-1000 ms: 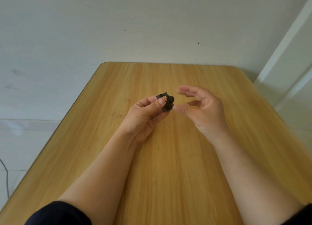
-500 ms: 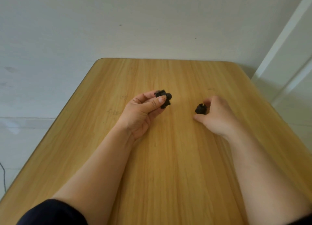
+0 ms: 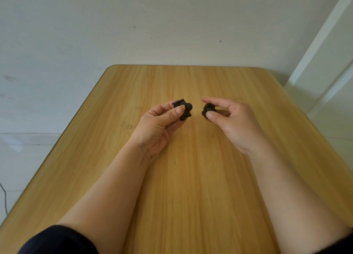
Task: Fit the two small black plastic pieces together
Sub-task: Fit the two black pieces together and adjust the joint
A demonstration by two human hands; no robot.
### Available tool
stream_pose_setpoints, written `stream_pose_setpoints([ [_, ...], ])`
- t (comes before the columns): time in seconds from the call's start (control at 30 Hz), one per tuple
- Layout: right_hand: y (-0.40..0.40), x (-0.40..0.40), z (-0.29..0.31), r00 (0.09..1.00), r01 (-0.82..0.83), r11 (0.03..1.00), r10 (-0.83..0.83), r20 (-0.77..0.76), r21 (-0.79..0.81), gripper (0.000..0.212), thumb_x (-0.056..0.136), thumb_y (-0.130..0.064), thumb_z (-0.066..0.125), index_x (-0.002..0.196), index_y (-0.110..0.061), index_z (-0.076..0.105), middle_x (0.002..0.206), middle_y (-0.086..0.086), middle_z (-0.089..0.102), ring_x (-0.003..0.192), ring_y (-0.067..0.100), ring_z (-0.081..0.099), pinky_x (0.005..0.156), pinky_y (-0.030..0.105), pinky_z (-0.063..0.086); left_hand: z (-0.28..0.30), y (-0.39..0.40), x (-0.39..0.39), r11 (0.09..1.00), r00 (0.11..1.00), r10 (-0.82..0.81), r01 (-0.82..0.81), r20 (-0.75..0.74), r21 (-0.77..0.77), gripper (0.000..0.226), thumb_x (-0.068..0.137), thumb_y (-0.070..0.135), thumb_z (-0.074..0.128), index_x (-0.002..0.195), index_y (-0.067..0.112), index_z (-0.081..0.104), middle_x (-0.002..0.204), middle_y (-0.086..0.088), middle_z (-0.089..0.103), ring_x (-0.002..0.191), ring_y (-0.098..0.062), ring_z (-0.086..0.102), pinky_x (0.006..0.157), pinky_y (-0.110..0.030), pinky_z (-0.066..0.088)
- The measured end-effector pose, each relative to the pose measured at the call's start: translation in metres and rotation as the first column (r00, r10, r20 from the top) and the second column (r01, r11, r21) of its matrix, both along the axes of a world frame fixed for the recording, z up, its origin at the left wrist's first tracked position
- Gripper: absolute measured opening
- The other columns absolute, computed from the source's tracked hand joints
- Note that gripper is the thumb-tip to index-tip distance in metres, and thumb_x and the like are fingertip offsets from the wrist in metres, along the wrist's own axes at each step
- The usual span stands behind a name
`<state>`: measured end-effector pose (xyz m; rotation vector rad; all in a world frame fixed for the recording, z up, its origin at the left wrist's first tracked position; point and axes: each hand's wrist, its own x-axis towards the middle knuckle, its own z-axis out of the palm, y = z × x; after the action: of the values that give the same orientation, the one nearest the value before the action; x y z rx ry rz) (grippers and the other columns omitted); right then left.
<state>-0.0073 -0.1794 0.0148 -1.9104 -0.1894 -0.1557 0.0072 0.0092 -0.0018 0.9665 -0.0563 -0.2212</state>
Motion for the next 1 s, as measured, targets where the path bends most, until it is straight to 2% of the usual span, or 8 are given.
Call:
stream_pose_setpoints([
  [0.1,0.003,0.0,0.001,0.998,-0.057,0.995,0.057,0.003,0.08,0.036,0.089,-0.011,0.061,0.119,-0.032,0.061,0.107,-0.016,0.063,0.095,-0.006,0.061,0.083,0.015,0.049,-0.0003,-0.0002,0.0001,1.0,1.0,-0.007,0.007,0.007,0.003,0.033,0.066,0.006,0.072,0.098,0.002,0.066,0.086,-0.008,0.077,0.084,-0.018,0.073,0.071,-0.025,0.056],
  [0.23,0.0038,0.0001,0.0021,0.997,-0.07,0.973,0.074,-0.011,0.218,0.025,0.083,-0.004,0.067,0.104,-0.017,0.062,0.098,-0.006,0.068,0.091,0.005,0.064,0.083,0.023,0.051,-0.0008,-0.0013,-0.0001,1.0,1.0,-0.003,0.003,0.023,0.013,0.032,0.064,0.006,0.072,0.096,0.003,0.066,0.083,-0.006,0.077,0.082,-0.018,0.073,0.072,-0.025,0.057],
  [0.43,0.0069,0.0002,0.0005,0.996,-0.089,0.959,0.081,0.041,0.27,0.019,0.082,-0.003,0.07,0.095,-0.017,0.07,0.092,-0.005,0.074,0.089,0.019,0.071,0.083,0.033,0.057,-0.001,-0.0018,-0.0009,0.999,0.999,-0.013,0.011,0.046,0.043,0.029,0.064,0.004,0.071,0.093,0.004,0.067,0.081,-0.005,0.077,0.08,-0.017,0.073,0.072,-0.025,0.057],
  [0.5,0.007,0.0002,0.0003,0.994,-0.108,0.948,0.1,0.043,0.299,0.021,0.081,-0.003,0.071,0.092,-0.021,0.072,0.089,-0.002,0.076,0.084,0.022,0.073,0.079,0.034,0.058,-0.0011,-0.0019,-0.0011,0.998,0.999,-0.015,0.012,0.051,0.06,0.028,0.064,0.006,0.071,0.092,0.005,0.067,0.081,-0.005,0.077,0.08,-0.016,0.072,0.072,-0.025,0.057],
  [0.63,0.0102,0.0007,-0.0005,0.992,-0.094,0.973,0.073,0.102,0.213,0.028,0.071,-0.009,0.079,0.088,-0.03,0.071,0.093,0.003,0.075,0.076,0.019,0.072,0.076,0.033,0.058,-0.0008,-0.0021,-0.0017,0.996,0.999,-0.024,0.021,0.045,0.085,0.025,0.064,0.007,0.072,0.088,0.005,0.068,0.078,-0.005,0.076,0.077,-0.016,0.073,0.07,-0.025,0.057],
  [0.7,0.01,0.0017,-0.0006,0.992,-0.1,0.961,0.077,0.101,0.256,0.029,0.069,-0.008,0.08,0.084,-0.029,0.069,0.094,0.004,0.074,0.076,0.021,0.072,0.075,0.035,0.058,-0.0003,-0.0018,-0.0016,0.996,0.999,-0.027,0.023,0.046,0.091,0.024,0.064,0.007,0.072,0.087,0.006,0.068,0.078,-0.004,0.076,0.077,-0.016,0.073,0.071,-0.025,0.057],
  [0.83,0.004,0.002,-0.0003,0.99,-0.142,0.952,0.13,0.062,0.27,0.029,0.071,-0.001,0.078,0.094,-0.018,0.072,0.095,0.002,0.076,0.086,0.022,0.073,0.082,0.037,0.057,-0.0002,-0.0012,-0.0018,0.996,0.999,-0.024,0.02,0.036,0.089,0.021,0.061,0.008,0.073,0.081,0.008,0.068,0.078,-0.004,0.076,0.076,-0.016,0.073,0.069,-0.025,0.058],
  [1.0,0.003,0.0013,-0.0017,0.991,-0.132,0.937,0.116,0.068,0.323,0.028,0.069,0.004,0.077,0.089,-0.014,0.073,0.089,0.001,0.077,0.079,0.024,0.073,0.076,0.033,0.059,0.001,-0.0004,-0.003,0.993,0.999,-0.045,0.042,0.021,0.113,0.022,0.059,0.007,0.074,0.08,0.006,0.067,0.077,-0.005,0.076,0.075,-0.018,0.073,0.065,-0.024,0.057],
])
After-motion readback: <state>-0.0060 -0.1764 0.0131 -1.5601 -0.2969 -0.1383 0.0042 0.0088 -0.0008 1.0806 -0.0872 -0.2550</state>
